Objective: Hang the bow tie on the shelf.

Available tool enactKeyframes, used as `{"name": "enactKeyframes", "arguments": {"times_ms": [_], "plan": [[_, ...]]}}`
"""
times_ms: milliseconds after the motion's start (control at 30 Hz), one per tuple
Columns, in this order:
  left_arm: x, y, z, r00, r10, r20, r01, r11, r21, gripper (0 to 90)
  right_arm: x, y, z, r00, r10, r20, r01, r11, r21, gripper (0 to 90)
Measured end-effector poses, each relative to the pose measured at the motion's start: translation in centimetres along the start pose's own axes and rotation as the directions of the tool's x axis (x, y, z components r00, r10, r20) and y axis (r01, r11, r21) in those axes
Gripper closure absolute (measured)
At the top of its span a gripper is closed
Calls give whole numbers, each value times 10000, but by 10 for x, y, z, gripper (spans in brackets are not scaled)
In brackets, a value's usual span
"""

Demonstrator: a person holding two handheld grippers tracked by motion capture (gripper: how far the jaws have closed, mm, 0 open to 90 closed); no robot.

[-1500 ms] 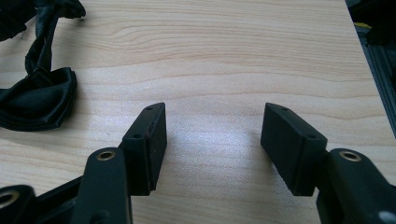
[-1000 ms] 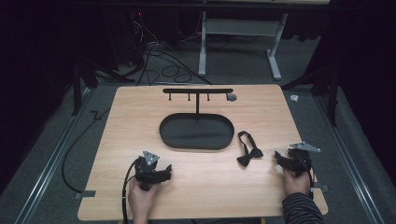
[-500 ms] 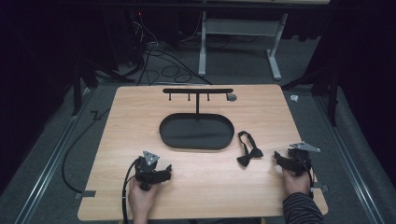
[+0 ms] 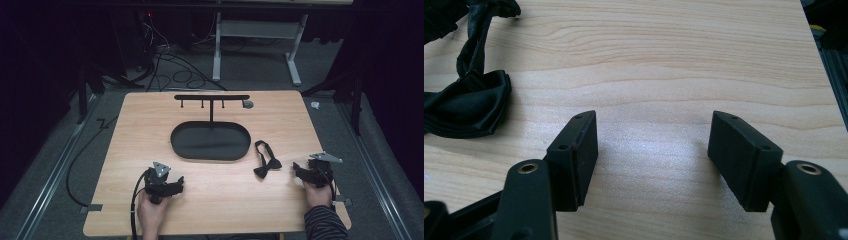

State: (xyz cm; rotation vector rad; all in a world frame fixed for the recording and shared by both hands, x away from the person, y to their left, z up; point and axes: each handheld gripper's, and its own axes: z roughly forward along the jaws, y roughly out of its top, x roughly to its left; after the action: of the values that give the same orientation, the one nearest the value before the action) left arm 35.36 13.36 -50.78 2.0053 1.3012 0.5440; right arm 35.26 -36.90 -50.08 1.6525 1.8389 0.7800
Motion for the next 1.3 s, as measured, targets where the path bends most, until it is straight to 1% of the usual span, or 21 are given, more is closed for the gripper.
{"name": "enactKeyframes", "arguments": {"times_ms": [133, 333, 400, 467, 500, 567, 733, 767, 833, 900, 967, 1133, 1200, 1300], "plan": [[0, 0, 0, 10000, 3, 4, -3, 10000, -2, 162, 0, 0, 0, 10000, 62, 10, -62, 10000, 28, 384], [0, 0, 0, 10000, 2, 3, -2, 10000, 2, 162, 0, 1, -2, 9999, 67, -135, -66, 9999, 105, 429], [0, 0, 0, 10000, 4, 4, -4, 10000, 1, 162, -1, 1, -4, 9995, 215, -246, -212, 9997, 103, 438], [0, 0, 0, 10000, 2, 4, -2, 10000, 1, 162, -2, 1, -5, 9994, 221, -273, -219, 9997, 48, 443], [0, 0, 0, 10000, 3, 2, -3, 10000, 1, 162, -2, 1, -6, 9986, 367, -378, -365, 9993, 61, 446], [0, 0, 0, 10000, 3, 3, -3, 10000, 0, 162, -2, 1, -6, 9984, 388, -401, -384, 9992, 96, 448], [0, 0, 0, 10000, 3, 2, -3, 10000, 1, 162, 0, 2, -8, 9977, 407, -551, -406, 9992, 30, 469], [0, 0, 0, 10000, 3, 4, -3, 10000, 1, 162, 1, 4, -10, 9975, 409, -568, -415, 9991, -91, 487], [0, 0, 0, 10000, 1, 3, -1, 10000, -2, 162, 2, 4, -11, 9972, 434, -602, -443, 9989, -137, 491], [0, 0, 0, 10000, 4, 3, -4, 10000, 0, 162, 4, 7, -13, 9963, 451, -734, -469, 9987, -222, 495], [0, 0, 0, 10000, 2, 3, -2, 10000, -1, 162, 6, 10, -14, 9959, 346, -839, -371, 9989, -283, 502], [0, 0, 0, 10000, 4, 2, -4, 10000, -1, 162, 9, 14, -14, 9944, 350, -994, -383, 9988, -320, 508], [0, 0, 0, 10000, 3, 1, -3, 10000, 1, 162, 10, 16, -12, 9928, 344, -1148, -386, 9987, -345, 511], [0, 0, 0, 10000, 5, 1, -5, 10000, 2, 162, 12, 17, -13, 9913, 399, -1256, -443, 9985, -327, 512]]}}
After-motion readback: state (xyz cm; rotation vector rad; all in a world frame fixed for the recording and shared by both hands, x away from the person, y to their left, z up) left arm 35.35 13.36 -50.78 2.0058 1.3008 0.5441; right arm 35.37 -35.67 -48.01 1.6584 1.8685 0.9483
